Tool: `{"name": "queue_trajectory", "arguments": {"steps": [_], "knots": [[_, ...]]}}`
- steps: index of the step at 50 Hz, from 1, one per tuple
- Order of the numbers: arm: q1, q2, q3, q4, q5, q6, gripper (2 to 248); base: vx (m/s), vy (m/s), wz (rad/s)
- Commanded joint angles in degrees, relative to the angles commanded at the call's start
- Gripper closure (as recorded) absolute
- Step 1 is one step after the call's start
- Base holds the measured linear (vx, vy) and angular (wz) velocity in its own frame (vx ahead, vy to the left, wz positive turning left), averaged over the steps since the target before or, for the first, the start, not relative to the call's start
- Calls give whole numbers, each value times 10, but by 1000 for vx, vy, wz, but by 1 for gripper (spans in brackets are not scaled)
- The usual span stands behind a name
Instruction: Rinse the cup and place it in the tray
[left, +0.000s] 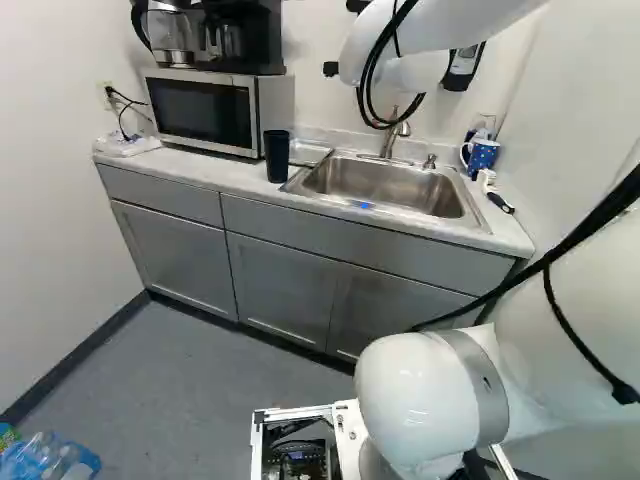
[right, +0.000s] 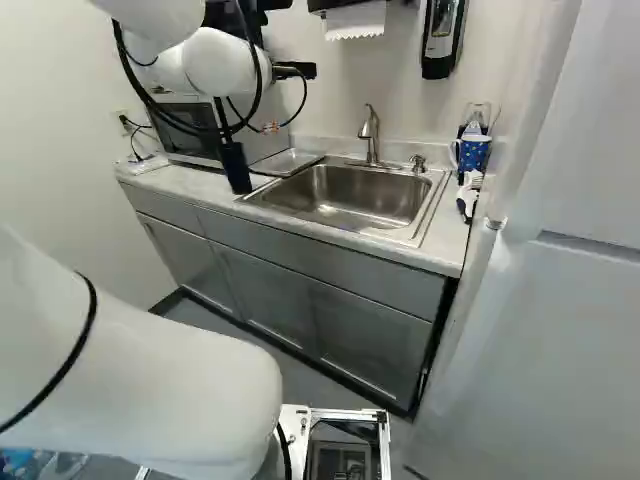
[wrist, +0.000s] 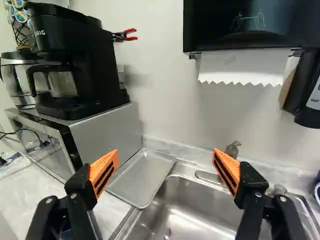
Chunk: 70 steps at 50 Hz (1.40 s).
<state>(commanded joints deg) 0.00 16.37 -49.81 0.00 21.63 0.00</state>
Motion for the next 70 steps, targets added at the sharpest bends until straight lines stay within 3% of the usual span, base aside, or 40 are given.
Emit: {"name": "queue_trajectory", "arguments": {"steps": [16, 70], "knots": [[-2, -18, -16, 0, 0, 0, 3, 0, 0, 0], [-40, -164, -152, 0, -14, 0, 3, 0, 0, 0]]}}
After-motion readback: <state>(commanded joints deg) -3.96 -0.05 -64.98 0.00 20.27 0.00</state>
